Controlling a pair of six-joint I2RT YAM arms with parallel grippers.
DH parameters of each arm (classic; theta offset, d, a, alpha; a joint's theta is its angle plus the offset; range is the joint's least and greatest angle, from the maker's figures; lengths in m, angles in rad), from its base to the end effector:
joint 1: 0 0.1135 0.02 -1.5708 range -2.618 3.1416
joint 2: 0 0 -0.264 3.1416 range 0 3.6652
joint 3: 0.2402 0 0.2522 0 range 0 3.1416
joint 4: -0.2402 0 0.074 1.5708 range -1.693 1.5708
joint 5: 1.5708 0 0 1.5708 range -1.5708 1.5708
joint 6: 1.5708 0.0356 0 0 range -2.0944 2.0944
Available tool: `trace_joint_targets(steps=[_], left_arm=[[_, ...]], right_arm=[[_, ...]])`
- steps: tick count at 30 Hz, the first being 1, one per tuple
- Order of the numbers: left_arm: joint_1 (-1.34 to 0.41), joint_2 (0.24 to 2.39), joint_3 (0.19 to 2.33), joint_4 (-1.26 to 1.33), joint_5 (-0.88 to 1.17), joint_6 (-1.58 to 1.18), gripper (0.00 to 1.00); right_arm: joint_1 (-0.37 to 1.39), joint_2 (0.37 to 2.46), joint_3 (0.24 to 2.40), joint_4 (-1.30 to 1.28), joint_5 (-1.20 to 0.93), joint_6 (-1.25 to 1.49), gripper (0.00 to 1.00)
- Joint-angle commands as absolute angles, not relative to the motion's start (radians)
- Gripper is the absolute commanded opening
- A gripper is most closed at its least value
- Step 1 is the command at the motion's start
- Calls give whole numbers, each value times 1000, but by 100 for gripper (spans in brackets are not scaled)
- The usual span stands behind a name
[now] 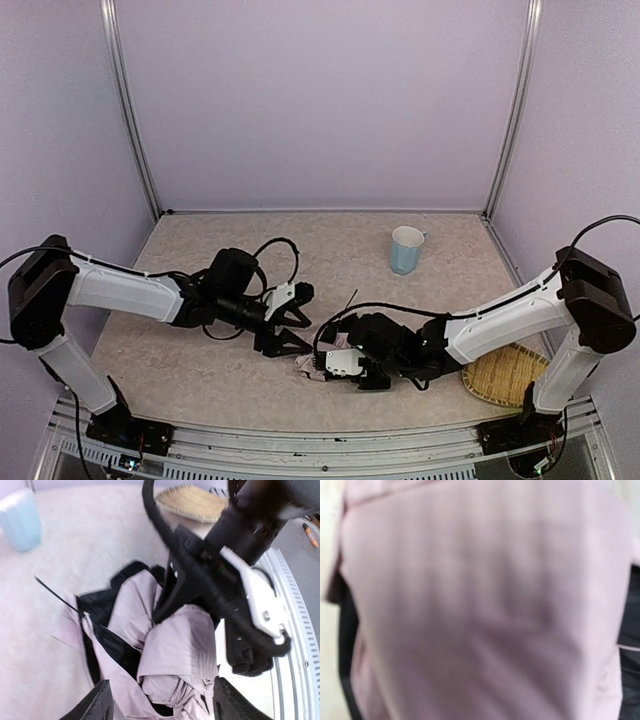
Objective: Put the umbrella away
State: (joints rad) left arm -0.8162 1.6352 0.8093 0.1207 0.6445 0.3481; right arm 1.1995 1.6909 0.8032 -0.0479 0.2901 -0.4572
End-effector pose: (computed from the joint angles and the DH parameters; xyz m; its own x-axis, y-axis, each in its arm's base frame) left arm 0.2072 -0.2516 0.1711 -0.1118 0.5170 -0.8487 0.9935 0.0403 -0.1063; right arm 0.1245 0.2916 0.1364 0.1049 -0.8964 -0.4308 -0.8749 0.1228 -0.4685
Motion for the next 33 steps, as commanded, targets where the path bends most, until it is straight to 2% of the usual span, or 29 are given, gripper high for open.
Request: trace_joint_targets(steps=[1, 7, 12, 17, 24, 28, 30, 31, 33], left_arm=[[-801, 1455, 658, 503, 601, 259, 68], [-813, 1311, 528, 586, 520, 175, 61], [-927, 1198, 445, 662, 414, 185, 57], [-986, 1198, 426, 733, 351, 210, 63], [-1012, 1277, 495, 762, 332, 239, 71], [-1015, 1338, 536, 801, 405, 231, 73], [-1025, 1372, 562, 808, 435, 227, 69], [-1029, 1387, 574, 810, 450, 226, 62], [-1032, 1409, 593, 807, 472, 213, 39]], right_arm=[[1145, 1612, 807, -165, 216, -388, 0], [1026, 1399, 863, -147, -1, -348, 0], [932, 1232, 901, -112, -204, -339, 0], [908, 1147, 967, -121, -364, -367, 0], [905, 1168, 1111, -196, -424, -377, 0], [906, 1179, 1148, -193, -447, -374, 0], [907, 1183, 1155, -196, -448, -372, 0], [906, 1183, 1155, -195, -449, -371, 0], [905, 1180, 1157, -196, -448, -368, 0]])
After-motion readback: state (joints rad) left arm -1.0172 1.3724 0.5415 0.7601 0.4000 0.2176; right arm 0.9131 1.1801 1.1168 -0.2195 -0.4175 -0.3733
